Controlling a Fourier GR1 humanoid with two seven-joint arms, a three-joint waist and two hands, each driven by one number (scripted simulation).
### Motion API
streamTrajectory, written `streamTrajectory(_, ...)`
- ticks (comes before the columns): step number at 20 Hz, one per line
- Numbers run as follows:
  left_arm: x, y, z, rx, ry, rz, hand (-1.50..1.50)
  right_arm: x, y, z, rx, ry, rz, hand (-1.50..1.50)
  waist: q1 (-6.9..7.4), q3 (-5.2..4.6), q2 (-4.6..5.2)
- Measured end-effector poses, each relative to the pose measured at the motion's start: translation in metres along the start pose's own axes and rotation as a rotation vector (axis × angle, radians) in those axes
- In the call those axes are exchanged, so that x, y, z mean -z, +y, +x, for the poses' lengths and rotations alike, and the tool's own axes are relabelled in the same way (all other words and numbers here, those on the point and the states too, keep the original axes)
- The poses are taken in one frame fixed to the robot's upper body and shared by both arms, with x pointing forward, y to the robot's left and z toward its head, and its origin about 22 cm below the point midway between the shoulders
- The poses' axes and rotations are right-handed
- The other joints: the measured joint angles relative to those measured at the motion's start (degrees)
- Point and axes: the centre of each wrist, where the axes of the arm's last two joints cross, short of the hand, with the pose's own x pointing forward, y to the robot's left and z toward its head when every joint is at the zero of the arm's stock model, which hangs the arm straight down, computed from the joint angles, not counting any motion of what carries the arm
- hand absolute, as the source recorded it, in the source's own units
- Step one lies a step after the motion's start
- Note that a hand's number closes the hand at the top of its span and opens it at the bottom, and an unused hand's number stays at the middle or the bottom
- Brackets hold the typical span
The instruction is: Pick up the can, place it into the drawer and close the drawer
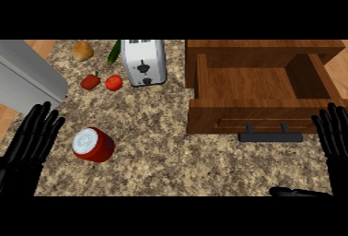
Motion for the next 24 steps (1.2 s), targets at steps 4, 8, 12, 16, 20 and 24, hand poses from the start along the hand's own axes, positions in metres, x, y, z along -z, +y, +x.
streamTrajectory(4, 0.003, 0.003, -0.002, 0.002, 0.023, 0.025, -1.5, -0.004, -0.002, -0.006, -0.002, -0.001, 0.004, -1.5, -0.04, 0.01, 0.01)
streamTrajectory(8, 0.012, 0.002, -0.014, 0.003, 0.033, 0.037, -1.5, -0.007, -0.01, -0.005, -0.007, 0.0, 0.0, -1.5, -0.09, -0.01, 0.02)
streamTrajectory(12, 0.022, 0.011, -0.029, 0.004, 0.044, 0.039, -1.5, -0.008, -0.014, -0.002, -0.008, -0.001, -0.006, -1.5, -0.12, 0.0, 0.04)
streamTrajectory(16, 0.022, 0.01, -0.045, 0.007, 0.047, 0.044, -1.5, -0.016, -0.02, -0.002, -0.004, -0.002, -0.007, -1.5, -0.15, 0.0, 0.03)
streamTrajectory(20, 0.019, 0.008, -0.054, 0.008, 0.057, 0.054, -1.5, -0.013, -0.025, -0.006, -0.011, -0.003, -0.006, -1.5, -0.06, -0.02, 0.02)
streamTrajectory(24, 0.027, 0.016, -0.074, 0.012, 0.068, 0.064, -1.5, -0.011, -0.028, -0.005, -0.012, -0.003, -0.005, -1.5, -0.11, -0.01, 0.04)
